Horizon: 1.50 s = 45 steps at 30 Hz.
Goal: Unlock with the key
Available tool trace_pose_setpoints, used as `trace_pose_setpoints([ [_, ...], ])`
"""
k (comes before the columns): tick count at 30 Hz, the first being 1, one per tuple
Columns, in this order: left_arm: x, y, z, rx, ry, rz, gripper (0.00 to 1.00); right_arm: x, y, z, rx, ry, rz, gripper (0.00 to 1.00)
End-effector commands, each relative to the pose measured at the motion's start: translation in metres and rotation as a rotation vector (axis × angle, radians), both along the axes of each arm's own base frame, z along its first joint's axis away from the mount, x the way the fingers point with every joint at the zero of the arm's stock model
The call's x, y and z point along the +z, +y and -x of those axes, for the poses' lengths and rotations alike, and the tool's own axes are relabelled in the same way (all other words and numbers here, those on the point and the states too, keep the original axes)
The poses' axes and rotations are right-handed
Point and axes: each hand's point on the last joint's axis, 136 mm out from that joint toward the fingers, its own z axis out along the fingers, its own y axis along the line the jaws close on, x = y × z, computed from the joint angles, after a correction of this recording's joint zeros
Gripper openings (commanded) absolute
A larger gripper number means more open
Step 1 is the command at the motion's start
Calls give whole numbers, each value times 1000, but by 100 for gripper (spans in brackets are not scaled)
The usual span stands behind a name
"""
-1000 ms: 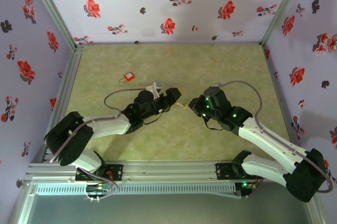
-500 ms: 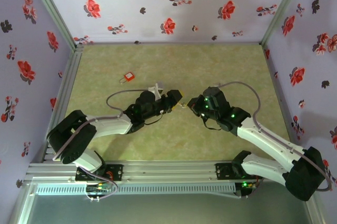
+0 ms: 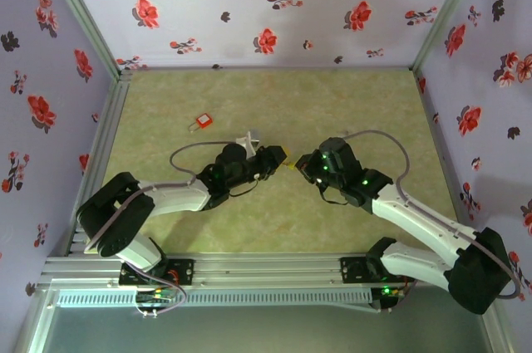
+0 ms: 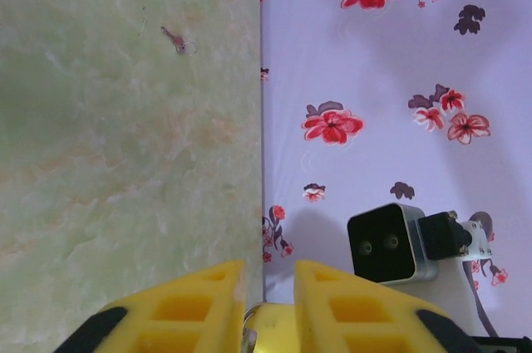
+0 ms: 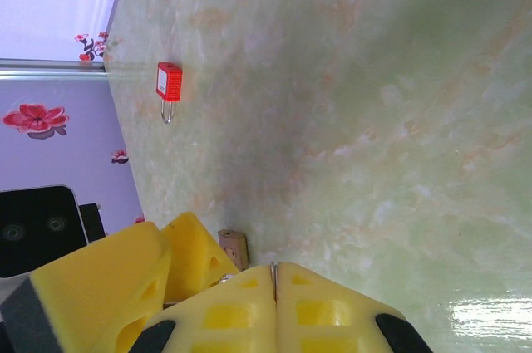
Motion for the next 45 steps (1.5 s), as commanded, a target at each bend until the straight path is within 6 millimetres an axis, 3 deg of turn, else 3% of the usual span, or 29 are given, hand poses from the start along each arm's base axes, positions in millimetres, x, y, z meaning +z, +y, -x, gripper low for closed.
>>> trace_pose_setpoints([
  [1,11,-7,1,-21,-31,24,18,-1,-2,-3,-23,1,-16,0],
  [7,13,-7,2,-27,-46,23,0,0,-3,-3,-26,-3,-20,0],
  [13,30,-4,1,-32,-132,59,0,10,-3,-3,-23,-43,-44,1],
  [17,46,-2,0,-42,-205,95,0,20,-6,-3,-25,-95,-71,8],
  [20,54,-1,0,-51,-236,105,0,26,-8,-2,-24,-123,-87,20],
  [24,66,0,-1,-62,-280,110,0,36,-11,1,-21,-174,-118,53],
  [28,78,4,-3,-81,-328,107,0,53,-12,5,5,-269,-182,62],
  [32,92,5,2,-128,-372,96,0,79,-7,8,50,-412,-318,65],
  [37,105,0,9,-199,-396,103,0,86,-3,11,94,-488,-398,62],
  [42,109,-5,12,-228,-392,105,0,110,6,18,164,-587,-485,61],
  [45,110,-6,13,-234,-393,98,0,113,8,20,185,-593,-475,53],
])
